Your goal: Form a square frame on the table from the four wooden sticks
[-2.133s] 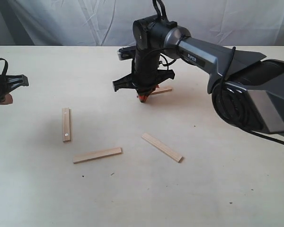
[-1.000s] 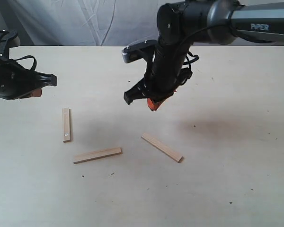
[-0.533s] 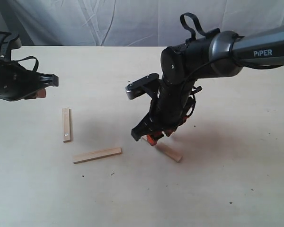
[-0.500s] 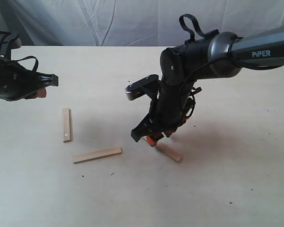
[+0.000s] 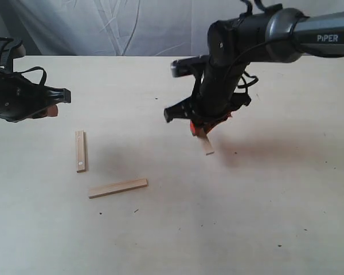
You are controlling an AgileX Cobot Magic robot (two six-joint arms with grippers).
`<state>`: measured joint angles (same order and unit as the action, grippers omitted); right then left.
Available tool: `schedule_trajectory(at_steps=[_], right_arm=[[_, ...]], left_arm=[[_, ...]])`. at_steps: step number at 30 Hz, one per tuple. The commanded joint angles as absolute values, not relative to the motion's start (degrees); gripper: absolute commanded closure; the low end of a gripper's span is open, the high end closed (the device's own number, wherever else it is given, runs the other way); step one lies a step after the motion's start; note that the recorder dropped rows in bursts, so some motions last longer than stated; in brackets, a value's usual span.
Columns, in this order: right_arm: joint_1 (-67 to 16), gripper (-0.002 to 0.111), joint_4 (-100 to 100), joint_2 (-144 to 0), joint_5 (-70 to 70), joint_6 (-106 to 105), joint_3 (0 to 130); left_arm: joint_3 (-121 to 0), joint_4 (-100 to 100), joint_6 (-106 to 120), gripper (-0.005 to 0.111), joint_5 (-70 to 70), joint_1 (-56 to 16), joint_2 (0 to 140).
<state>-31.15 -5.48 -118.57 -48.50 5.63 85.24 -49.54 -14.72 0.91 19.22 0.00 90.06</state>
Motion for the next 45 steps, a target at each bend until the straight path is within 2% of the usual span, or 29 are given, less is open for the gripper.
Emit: schedule_trajectory(at_steps=[1, 5, 13, 40, 42, 45], right_arm=[[-27.7, 0.107, -5.0, -121.3, -45.5, 12.4, 88.9], [-27.5, 0.107, -5.1, -124.9, -38.6, 14.9, 89.0], [-27.5, 0.107, -5.0, -127.6, -33.5, 15.3, 89.1], [-27.5, 0.107, 3.0, -129.5, -32.2, 20.9, 89.1], [-27.5, 0.103, 3.0, -129.5, -32.2, 21.4, 89.1], [-27.5, 0.085, 3.0, -129.5, -32.2, 21.4, 89.1]], left_arm=[[-49.6, -15.6, 0.4, 0.077, 17.9, -0.2, 90.1], [-49.6, -15.7, 0.4, 0.077, 17.9, -0.2, 90.4], [-49.6, -16.2, 0.4, 0.077, 18.0, -0.2, 92.0], [-49.6, -16.2, 0.4, 0.077, 18.3, -0.2, 92.7], [-49.6, -16.2, 0.4, 0.077, 18.3, -0.2, 92.7], [-49.6, -16.2, 0.4, 0.077, 18.3, -0.2, 92.7]])
